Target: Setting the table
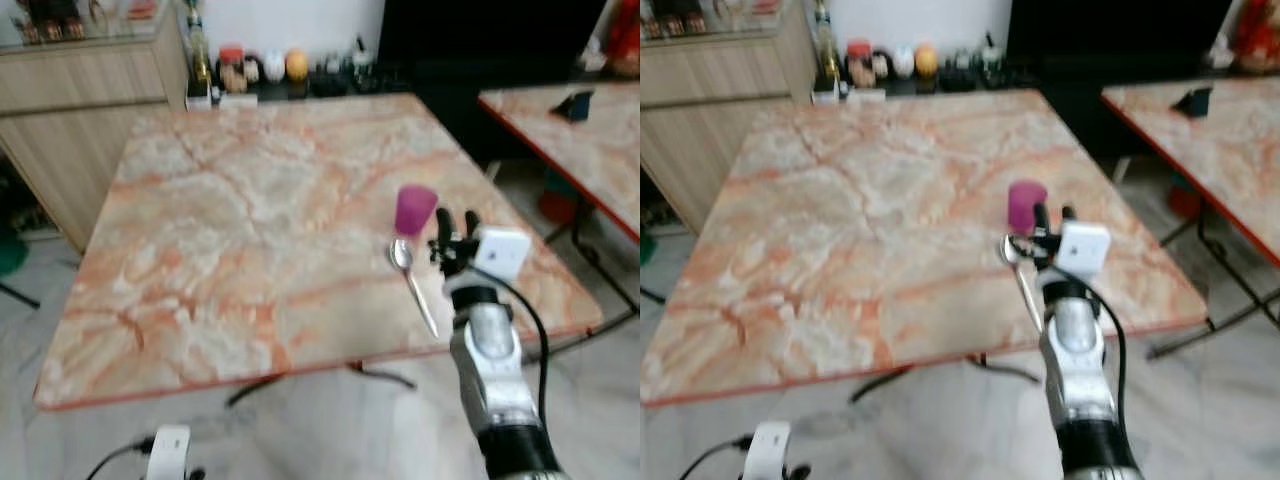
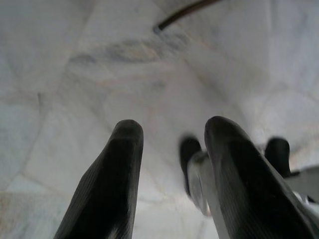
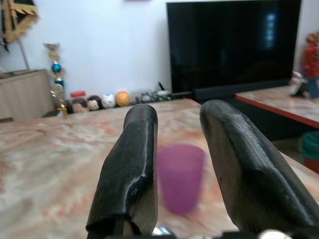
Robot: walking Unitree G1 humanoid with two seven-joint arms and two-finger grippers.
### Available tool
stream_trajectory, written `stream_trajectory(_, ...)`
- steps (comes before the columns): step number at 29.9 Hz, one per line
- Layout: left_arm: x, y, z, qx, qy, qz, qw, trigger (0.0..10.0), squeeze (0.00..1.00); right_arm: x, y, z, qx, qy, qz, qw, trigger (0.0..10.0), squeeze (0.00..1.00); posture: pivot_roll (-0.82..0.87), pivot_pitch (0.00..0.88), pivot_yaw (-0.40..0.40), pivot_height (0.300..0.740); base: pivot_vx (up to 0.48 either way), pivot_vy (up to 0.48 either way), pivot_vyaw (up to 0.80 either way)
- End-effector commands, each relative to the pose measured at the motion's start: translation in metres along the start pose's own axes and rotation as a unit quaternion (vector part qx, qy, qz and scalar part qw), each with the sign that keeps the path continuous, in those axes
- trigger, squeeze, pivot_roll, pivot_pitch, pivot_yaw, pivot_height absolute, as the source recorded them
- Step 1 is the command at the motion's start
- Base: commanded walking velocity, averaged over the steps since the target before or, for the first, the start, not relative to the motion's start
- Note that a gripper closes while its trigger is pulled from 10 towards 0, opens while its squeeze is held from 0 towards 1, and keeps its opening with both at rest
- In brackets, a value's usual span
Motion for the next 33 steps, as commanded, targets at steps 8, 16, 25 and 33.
stream_trajectory(8, 0.009, -0.005, -0.002, 0.009, 0.01, 0.004, 1.0, 10.0, 0.0, -0.006, -0.01, -0.008, 0.039, -0.004, -0.006, 0.999, 10.0, 0.0, -0.03, 0.0, -0.001, 0.74, 0.0, 0.0, 0.0)
stream_trajectory(16, 0.009, -0.005, -0.002, 0.011, 0.01, 0.004, 1.0, 10.0, 0.0, -0.016, -0.038, -0.016, 0.137, 0.01, -0.005, 0.991, 10.0, 0.83, -0.04, 0.0, -0.002, 0.74, 0.0, 0.0, 0.0)
stream_trajectory(25, 0.009, -0.007, -0.002, 0.014, 0.007, 0.009, 1.0, 10.0, 0.0, -0.008, -0.074, -0.034, 0.267, 0.081, -0.053, 0.959, 10.0, 0.0, -0.04, 0.0, 0.002, 0.74, 0.0, 0.0, 0.0)
stream_trajectory(33, 0.009, -0.008, -0.002, 0.016, 0.005, 0.016, 1.0, 10.0, 0.0, -0.019, -0.071, -0.026, 0.277, 0.079, -0.038, 0.957, 10.0, 0.82, -0.04, 0.0, 0.003, 0.74, 0.0, 0.0, 0.0)
Point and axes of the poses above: a point about 5 cm out from each wrist's last joint towards the gripper, its own z axis pointing out of the wrist towards the gripper, its own y axis along the axis of the wrist's last joint, x = y × z, the point moved 2 cm from there along z, pointing out of the wrist towards the gripper, and after that the axes turned 12 degrees about -z, right-handed, at the moved point
